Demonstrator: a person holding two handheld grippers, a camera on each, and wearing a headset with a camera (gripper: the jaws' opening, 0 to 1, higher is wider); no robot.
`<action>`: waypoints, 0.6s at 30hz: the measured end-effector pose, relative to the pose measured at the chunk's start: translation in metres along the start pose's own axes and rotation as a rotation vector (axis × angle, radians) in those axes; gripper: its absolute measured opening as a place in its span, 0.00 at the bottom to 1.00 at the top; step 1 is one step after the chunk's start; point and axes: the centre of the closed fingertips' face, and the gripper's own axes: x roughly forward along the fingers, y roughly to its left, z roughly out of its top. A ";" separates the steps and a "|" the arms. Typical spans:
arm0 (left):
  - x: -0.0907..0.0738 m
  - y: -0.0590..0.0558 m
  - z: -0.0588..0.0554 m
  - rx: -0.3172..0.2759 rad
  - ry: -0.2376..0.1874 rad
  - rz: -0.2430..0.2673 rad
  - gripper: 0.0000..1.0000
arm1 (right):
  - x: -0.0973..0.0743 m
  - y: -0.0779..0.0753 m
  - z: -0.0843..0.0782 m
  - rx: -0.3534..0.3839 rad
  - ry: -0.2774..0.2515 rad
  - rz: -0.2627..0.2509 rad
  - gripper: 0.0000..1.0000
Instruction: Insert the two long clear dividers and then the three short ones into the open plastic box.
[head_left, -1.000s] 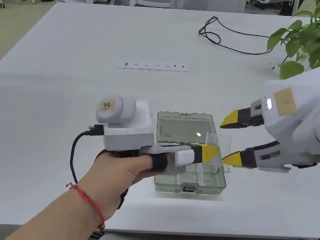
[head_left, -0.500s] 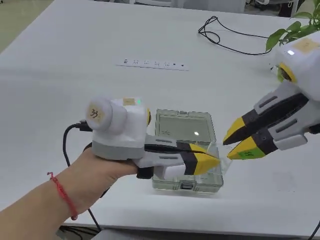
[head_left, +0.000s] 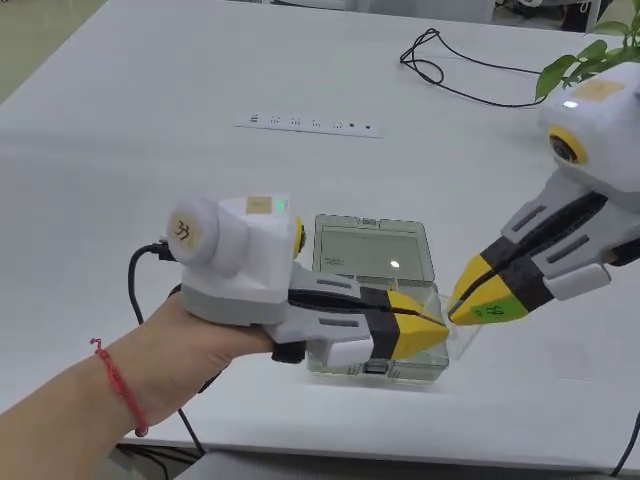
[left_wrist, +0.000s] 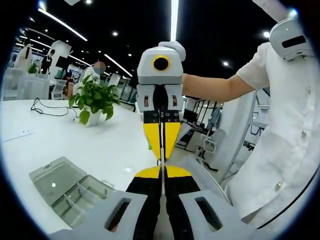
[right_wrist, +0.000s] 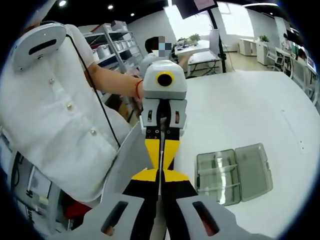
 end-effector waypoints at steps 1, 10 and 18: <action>-0.001 0.000 0.000 -0.001 0.000 0.001 0.00 | 0.001 0.000 0.000 -0.002 -0.001 -0.001 0.03; -0.002 0.000 -0.004 0.011 0.007 0.015 0.00 | 0.006 0.001 -0.001 -0.007 0.005 -0.009 0.03; -0.006 0.004 -0.007 0.013 0.002 0.040 0.00 | 0.008 0.000 -0.003 -0.018 0.021 -0.028 0.03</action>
